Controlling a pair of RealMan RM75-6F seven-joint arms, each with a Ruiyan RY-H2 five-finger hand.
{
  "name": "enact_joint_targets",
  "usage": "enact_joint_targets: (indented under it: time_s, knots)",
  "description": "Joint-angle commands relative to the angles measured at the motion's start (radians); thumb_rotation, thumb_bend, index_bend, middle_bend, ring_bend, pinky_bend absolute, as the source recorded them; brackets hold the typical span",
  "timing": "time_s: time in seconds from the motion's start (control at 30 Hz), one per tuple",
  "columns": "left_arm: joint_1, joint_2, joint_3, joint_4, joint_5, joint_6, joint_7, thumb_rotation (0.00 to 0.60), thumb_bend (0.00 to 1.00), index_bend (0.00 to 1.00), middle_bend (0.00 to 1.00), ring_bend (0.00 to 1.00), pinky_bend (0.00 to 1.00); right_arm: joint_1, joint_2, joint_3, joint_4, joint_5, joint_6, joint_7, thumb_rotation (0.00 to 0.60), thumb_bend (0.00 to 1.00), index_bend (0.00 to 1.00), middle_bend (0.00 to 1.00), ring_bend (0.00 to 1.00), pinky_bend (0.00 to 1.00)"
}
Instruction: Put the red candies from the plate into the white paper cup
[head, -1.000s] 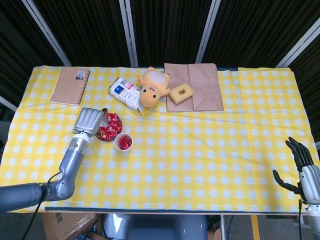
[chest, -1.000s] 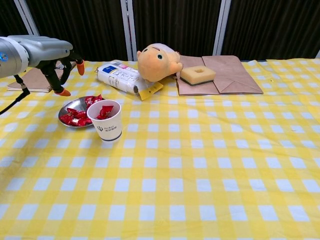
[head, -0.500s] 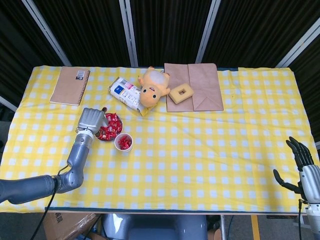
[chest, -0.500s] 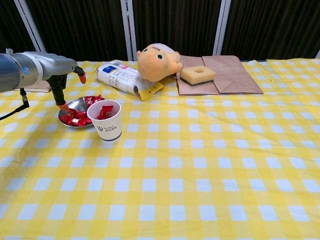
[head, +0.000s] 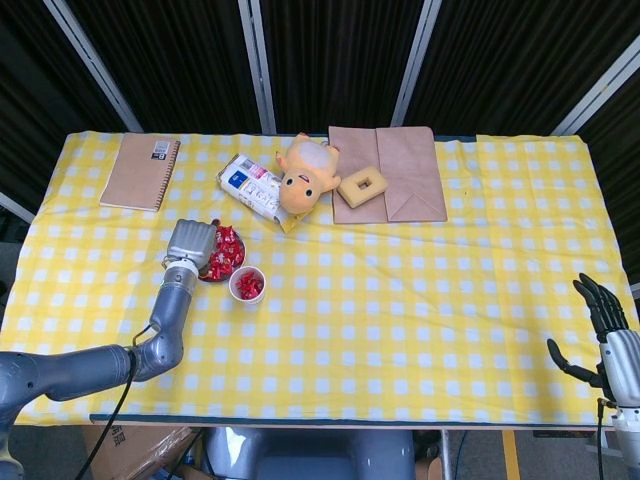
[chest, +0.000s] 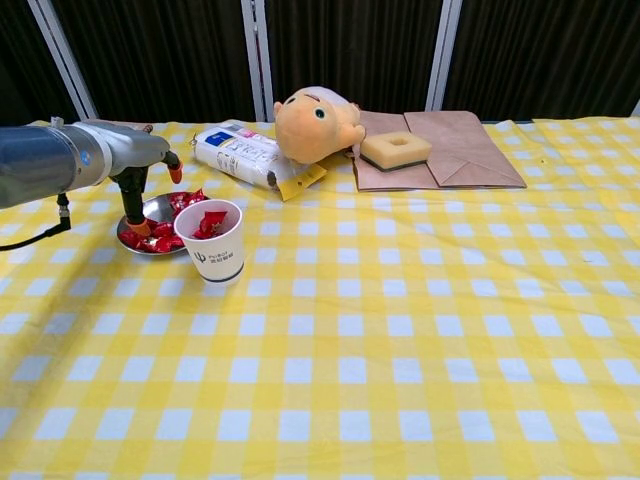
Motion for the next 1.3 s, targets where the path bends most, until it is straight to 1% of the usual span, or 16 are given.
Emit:
enact_joint_targets:
  time_s: [0.03,0.5,0.67,0.9,1.13,1.3]
  knots:
    - [-0.007,-0.017,-0.004,0.021,-0.014,-0.008,0.006,0.600,0.16,0.19,0.98,1.00,0.99,0.000,0.000,0.000,0.000,0.000,0.001,0.002,0.600,0.42,0.00,0.00,0.00,0.00]
    - [-0.034,-0.065,-0.012,0.084,-0.077,-0.036,0.051,0.600,0.17,0.20,0.98,1.00,0.99,0.000,0.002,0.001,-0.001,0.000,0.001,0.009,0.600,0.42,0.00,0.00,0.00,0.00]
    - [-0.041,-0.081,-0.014,0.098,-0.075,-0.046,0.055,0.600,0.20,0.22,0.98,1.00,0.99,0.000,0.002,0.001,-0.001,0.001,0.000,0.010,0.600,0.42,0.00,0.00,0.00,0.00]
    - [-0.043,-0.094,-0.014,0.103,-0.066,-0.051,0.052,0.600,0.24,0.28,0.98,1.00,0.99,-0.001,0.002,0.002,0.000,0.001,0.002,0.013,0.600,0.42,0.00,0.00,0.00,0.00]
    - [-0.037,-0.085,-0.005,0.091,-0.062,-0.046,0.056,0.600,0.24,0.31,0.98,1.00,0.99,-0.001,0.002,0.002,0.000,-0.002,0.004,0.015,0.600,0.42,0.00,0.00,0.00,0.00]
    - [-0.030,-0.077,0.004,0.082,-0.061,-0.043,0.058,0.600,0.27,0.38,0.98,1.00,0.99,-0.002,0.002,0.002,-0.001,-0.001,0.005,0.017,0.600,0.42,0.00,0.00,0.00,0.00]
